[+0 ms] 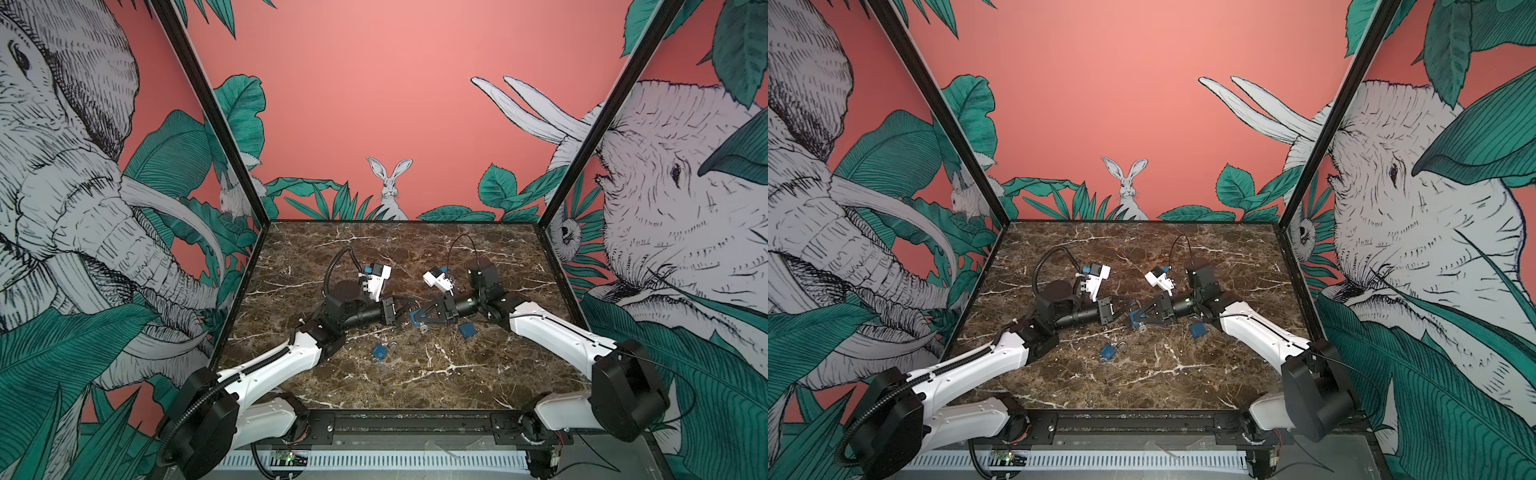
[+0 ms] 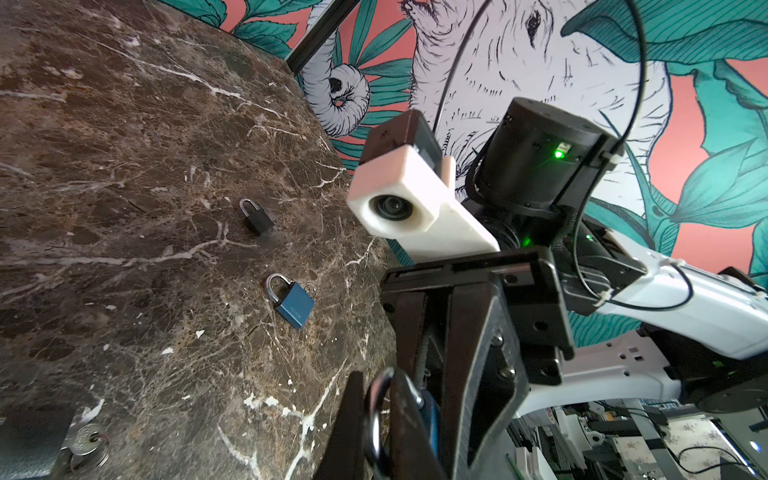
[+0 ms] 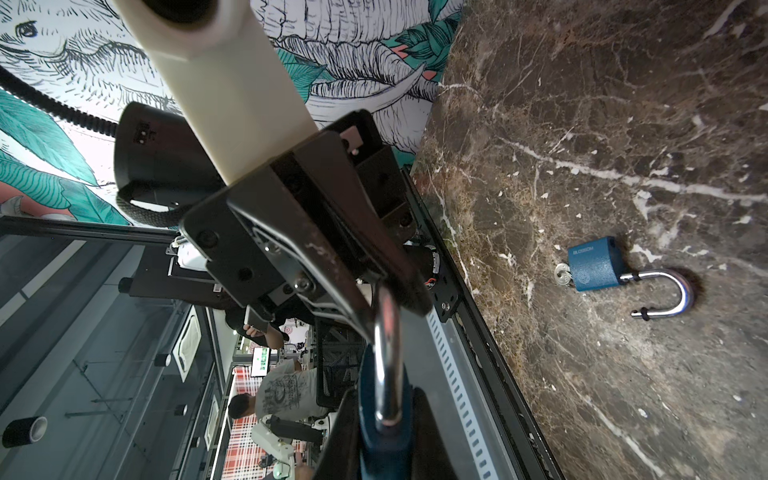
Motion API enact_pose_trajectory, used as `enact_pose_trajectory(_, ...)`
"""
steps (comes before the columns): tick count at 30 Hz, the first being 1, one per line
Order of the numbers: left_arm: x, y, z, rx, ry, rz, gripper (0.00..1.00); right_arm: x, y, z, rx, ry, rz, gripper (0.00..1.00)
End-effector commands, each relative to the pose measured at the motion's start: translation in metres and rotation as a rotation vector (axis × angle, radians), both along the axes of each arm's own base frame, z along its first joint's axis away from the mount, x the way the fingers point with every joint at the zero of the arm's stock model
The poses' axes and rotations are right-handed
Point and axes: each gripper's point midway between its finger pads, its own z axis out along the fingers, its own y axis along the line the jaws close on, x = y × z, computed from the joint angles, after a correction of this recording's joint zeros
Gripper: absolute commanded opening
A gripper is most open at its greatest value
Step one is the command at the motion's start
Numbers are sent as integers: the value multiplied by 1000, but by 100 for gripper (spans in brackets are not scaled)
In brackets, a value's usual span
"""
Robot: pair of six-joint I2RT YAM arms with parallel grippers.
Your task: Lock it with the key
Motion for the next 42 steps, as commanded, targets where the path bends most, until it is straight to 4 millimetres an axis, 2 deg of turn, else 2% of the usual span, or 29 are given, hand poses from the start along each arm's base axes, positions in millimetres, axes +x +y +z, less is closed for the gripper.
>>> enact_pose_trajectory(1, -101, -13, -56, 118, 223, -379, 0, 47, 18, 83, 185, -449, -112, 0)
enact_pose_trajectory(14, -112, 3, -67, 201, 211, -385, 0, 65, 6, 73, 128, -439, -197, 0)
enact_pose_trajectory(29, -123, 10, -75, 194, 252, -405, 0, 80, -1, 66, 104, -419, -249, 0)
enact_pose_trajectory(36, -105, 10, -54, 169, 177, -332, 0, 68, -2, 59, 103, -410, -201, 0)
enact_pose_trajectory(42, -77, 19, -16, 64, 155, -288, 0, 48, -1, 44, 50, -400, -121, 0)
